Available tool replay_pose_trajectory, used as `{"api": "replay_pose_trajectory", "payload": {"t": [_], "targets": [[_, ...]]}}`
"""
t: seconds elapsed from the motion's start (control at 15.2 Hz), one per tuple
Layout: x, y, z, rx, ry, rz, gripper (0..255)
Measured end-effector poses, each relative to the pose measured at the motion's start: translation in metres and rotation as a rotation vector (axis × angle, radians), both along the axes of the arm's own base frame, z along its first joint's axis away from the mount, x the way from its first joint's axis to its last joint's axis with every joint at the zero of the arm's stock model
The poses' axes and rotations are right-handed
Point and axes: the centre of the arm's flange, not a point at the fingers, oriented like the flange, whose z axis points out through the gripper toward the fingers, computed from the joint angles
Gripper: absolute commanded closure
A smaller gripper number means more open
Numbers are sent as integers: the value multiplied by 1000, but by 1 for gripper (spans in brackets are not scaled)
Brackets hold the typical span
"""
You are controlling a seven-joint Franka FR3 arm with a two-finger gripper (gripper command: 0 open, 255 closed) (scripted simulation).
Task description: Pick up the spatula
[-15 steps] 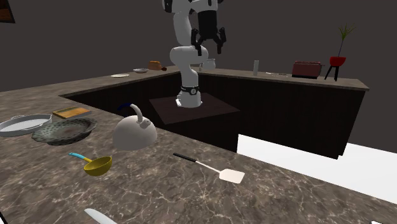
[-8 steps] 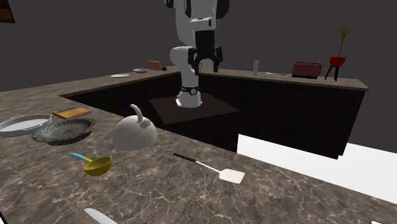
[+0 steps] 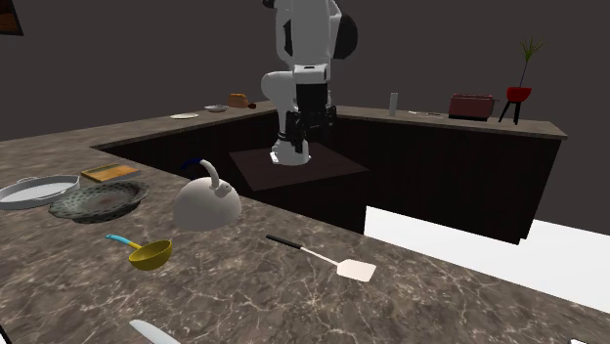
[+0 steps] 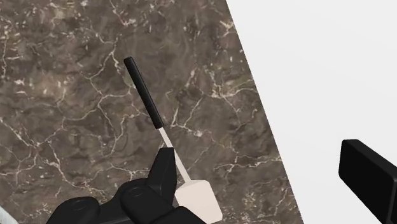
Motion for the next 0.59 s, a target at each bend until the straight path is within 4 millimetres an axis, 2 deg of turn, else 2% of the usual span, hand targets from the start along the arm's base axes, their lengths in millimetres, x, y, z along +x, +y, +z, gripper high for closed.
{"api": "replay_pose_trajectory", "payload": {"t": [0.59], "targets": [[66, -29, -95, -32, 35, 171, 0]]}}
